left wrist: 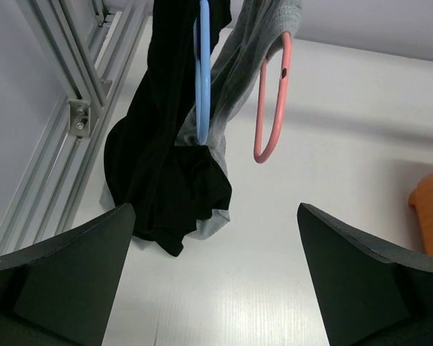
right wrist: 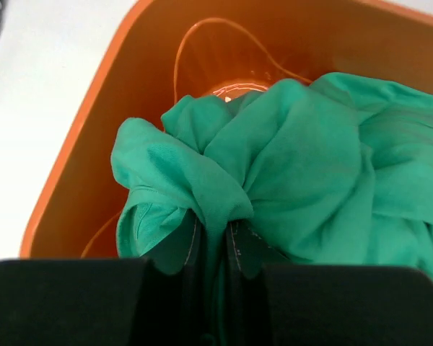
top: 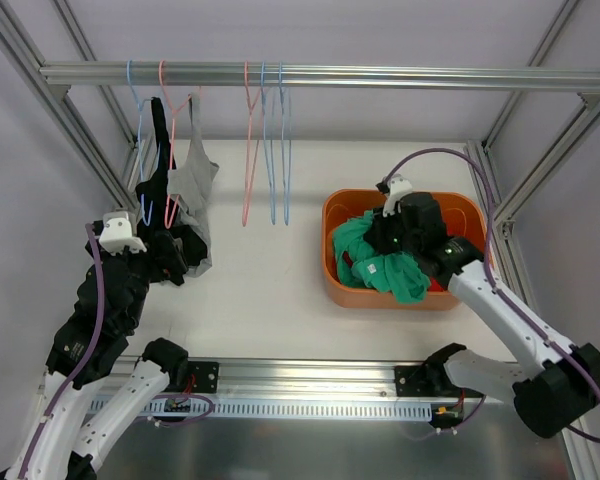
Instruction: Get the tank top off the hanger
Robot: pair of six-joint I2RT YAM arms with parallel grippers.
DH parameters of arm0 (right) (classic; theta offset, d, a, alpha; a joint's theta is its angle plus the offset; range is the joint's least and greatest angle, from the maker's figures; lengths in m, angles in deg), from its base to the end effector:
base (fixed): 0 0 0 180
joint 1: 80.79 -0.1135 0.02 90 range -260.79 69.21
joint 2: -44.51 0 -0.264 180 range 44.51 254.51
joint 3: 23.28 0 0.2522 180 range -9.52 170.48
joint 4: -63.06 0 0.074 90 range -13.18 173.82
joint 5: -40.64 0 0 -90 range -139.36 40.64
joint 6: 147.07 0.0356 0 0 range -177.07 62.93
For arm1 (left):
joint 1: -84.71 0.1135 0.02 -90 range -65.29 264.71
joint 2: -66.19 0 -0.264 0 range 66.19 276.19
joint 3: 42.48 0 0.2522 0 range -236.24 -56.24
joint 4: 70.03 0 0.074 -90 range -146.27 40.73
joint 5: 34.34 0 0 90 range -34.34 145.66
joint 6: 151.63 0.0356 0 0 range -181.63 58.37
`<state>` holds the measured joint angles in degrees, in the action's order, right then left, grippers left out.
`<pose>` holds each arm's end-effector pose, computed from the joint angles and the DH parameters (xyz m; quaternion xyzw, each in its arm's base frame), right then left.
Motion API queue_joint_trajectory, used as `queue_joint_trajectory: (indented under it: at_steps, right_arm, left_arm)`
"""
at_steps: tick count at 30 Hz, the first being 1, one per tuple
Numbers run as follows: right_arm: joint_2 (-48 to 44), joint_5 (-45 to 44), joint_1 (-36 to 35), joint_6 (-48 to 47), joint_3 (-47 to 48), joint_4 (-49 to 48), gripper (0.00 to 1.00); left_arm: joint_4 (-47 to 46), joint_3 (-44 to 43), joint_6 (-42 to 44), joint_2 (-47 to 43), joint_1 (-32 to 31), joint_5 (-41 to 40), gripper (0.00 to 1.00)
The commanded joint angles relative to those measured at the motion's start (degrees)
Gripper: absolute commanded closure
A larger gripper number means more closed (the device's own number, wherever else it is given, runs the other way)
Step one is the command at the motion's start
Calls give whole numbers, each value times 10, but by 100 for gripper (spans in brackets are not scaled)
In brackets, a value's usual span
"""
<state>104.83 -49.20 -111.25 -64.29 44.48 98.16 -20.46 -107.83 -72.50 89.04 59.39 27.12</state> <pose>0.2037 0.1199 0.3246 -0.2770 0.8096 0.1054 0.5067 0.0680 -0.0133 0.3734 -0.0706 0.7410 -0.0237 0.6674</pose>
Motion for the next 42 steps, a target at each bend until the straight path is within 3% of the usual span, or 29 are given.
queue_joint_trajectory:
  at_steps: [1,8,14,18,19,24,27,31,34,38,42]
  right_arm:
    - [48,93,23,21,-26,-132,100]
    - [183,116,53,20,-37,-195,100]
    - [169,142,57,-18,-41,-209,97]
    - [97,126,57,-38,-30,-202,59]
    - [70,122,58,-39,-26,-194,42]
    - [10,91,58,-59,19,-113,12]
    - [-22,54,58,-64,44,-47,2]
    - [-83,-29,58,-32,91,69,1]
    - [-134,-92,59,-19,125,144,1]
    - [-185,-242,59,-24,177,286,1]
    - [-250,-260,59,-24,163,348,1]
  left_arm:
    - [-21,1,2,-2,13,11,1]
    - [-23,0,-3,-2,26,34,1]
    - [-27,3,0,9,43,59,1]
    - [-28,0,0,21,53,72,1]
    - [-28,0,-1,23,55,74,1]
    - [-29,-8,-10,38,82,84,1]
    - [-29,-11,-19,48,106,106,1]
    - [-29,-13,-38,52,163,126,1]
    - [-25,-11,-43,49,171,145,1]
    - [-6,0,-29,26,171,167,1]
    - [21,21,-18,3,171,147,1]
